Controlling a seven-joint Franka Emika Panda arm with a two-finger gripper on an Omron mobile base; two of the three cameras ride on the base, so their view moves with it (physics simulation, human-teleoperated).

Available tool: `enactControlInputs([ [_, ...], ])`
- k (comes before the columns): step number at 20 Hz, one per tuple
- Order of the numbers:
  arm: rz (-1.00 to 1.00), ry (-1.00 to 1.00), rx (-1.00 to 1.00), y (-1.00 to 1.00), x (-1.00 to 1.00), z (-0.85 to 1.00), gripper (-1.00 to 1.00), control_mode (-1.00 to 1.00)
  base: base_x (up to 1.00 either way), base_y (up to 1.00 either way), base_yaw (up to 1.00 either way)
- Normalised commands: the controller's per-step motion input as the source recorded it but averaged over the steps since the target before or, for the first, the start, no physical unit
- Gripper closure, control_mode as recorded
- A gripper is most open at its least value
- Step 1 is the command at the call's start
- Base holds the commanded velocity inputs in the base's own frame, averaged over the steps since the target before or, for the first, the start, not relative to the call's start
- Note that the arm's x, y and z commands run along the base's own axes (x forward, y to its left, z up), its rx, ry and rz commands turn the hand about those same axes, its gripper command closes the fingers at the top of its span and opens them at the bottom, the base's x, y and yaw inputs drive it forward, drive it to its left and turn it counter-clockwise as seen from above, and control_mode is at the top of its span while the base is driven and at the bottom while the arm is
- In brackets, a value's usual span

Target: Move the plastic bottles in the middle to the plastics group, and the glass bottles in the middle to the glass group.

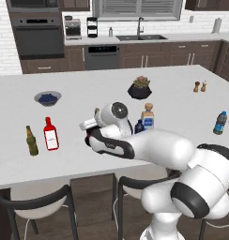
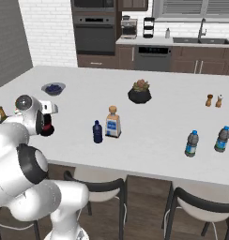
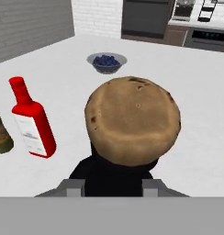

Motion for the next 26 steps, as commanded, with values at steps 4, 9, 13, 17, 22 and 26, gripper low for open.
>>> enactControlInputs([
  [4, 0.00, 0.08, -0.05, 0.46, 0.45, 0.09, 1.00, -1.00, 0.00, 0.00, 0.00],
  [9, 0.00, 0.07, -0.01, 0.12, 0.04, -0.01, 1.00, -1.00, 0.00, 0.00, 0.00],
  [13, 0.02, 0.01, 0.00, 0.01, 0.00, -0.01, 1.00, -1.00, 0.00, 0.00, 0.00],
  [17, 0.01, 0.00, 0.00, 0.00, 0.05, 0.00, 1.00, -1.00, 0.00, 0.00, 0.00],
  [22, 0.00, 0.02, 0.00, 0.00, 0.27, 0.00, 1.00, -1.00, 0.00, 0.00, 0.00],
  [26, 0.01, 0.00, 0.03, 0.00, 0.15, 0.00, 1.00, -1.00, 0.00, 0.00, 0.00],
])
